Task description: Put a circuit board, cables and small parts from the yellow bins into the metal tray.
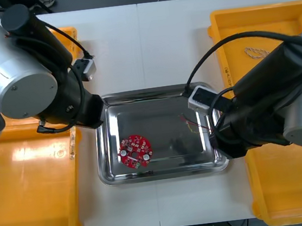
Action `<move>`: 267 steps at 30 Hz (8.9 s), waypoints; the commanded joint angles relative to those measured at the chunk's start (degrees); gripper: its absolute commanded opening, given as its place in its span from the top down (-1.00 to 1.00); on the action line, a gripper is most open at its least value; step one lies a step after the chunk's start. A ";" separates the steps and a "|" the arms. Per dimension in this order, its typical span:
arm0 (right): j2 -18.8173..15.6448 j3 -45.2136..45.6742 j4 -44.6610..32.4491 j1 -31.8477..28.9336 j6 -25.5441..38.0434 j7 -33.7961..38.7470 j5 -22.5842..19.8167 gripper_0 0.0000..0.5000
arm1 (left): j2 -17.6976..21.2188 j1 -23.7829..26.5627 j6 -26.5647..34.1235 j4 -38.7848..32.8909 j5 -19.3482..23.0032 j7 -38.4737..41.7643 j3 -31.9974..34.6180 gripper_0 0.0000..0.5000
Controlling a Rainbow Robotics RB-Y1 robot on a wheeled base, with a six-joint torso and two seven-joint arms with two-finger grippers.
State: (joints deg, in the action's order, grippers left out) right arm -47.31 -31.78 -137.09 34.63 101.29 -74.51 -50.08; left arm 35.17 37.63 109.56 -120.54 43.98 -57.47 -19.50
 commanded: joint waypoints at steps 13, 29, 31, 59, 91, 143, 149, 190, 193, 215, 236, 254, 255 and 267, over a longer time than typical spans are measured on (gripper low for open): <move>5.56 -13.48 5.61 6.41 -5.31 -4.59 6.49 1.00 | 9.74 2.28 0.44 9.53 4.45 -17.41 15.19 -0.57; 7.05 -22.98 12.64 8.78 -14.98 -12.76 14.22 1.00 | 10.71 4.83 0.44 26.32 -3.82 -36.84 22.75 -0.57; 7.05 -22.98 13.34 8.78 -15.24 -15.75 13.96 1.00 | 10.62 5.44 -0.13 29.13 -4.61 -38.59 22.92 -0.57; 3.80 -27.46 20.11 8.61 -20.43 -31.75 14.49 1.00 | 10.62 10.45 -26.15 57.26 -8.03 -64.52 22.92 -0.57; 4.85 -24.21 18.09 8.78 -14.72 -31.75 16.95 -1.00 | 6.49 10.36 -41.88 65.87 -6.89 -65.66 15.80 -0.57; 5.82 37.05 39.71 13.27 8.71 -34.12 5.79 -1.00 | 5.52 7.02 -45.57 66.05 -4.61 -65.66 14.49 -0.50; 5.82 40.13 46.74 14.85 8.71 -35.35 8.34 -1.00 | 5.61 6.58 -45.75 66.05 -4.52 -65.84 14.49 -0.48; 7.67 43.12 84.54 29.35 -6.10 -41.50 23.28 -1.00 | 8.60 5.18 -35.02 58.49 -3.82 -66.10 18.88 1.00; 7.67 43.56 88.40 31.11 -8.21 -41.59 23.80 -1.00 | 9.04 5.18 -31.33 55.68 -4.08 -65.49 20.55 1.00; 10.13 46.72 112.57 37.88 -27.37 -57.85 28.02 -1.00 | 5.00 5.18 -7.78 23.60 -9.18 -36.22 16.95 1.00; 12.15 47.42 121.19 39.02 -38.71 -76.57 27.06 -1.00 | -6.34 5.18 -8.57 11.73 -15.50 -9.06 -3.53 1.00; 13.29 47.25 124.35 38.49 -43.46 -78.51 26.62 -1.00 | -9.59 4.74 -18.94 20.43 -17.61 2.36 -15.22 1.00; 13.29 47.25 124.35 38.23 -43.54 -78.51 26.35 -1.00 | -9.77 4.30 -19.91 21.22 -17.61 3.33 -15.31 1.00; 13.20 47.25 124.35 37.09 -44.60 -78.51 25.39 -1.00 | -9.77 3.07 -23.95 23.77 -18.05 7.02 -17.86 1.00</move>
State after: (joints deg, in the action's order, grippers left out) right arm -34.53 14.21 -12.22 70.37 57.75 -151.67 -23.70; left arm 26.63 41.49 87.10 -96.60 26.70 -54.83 -36.26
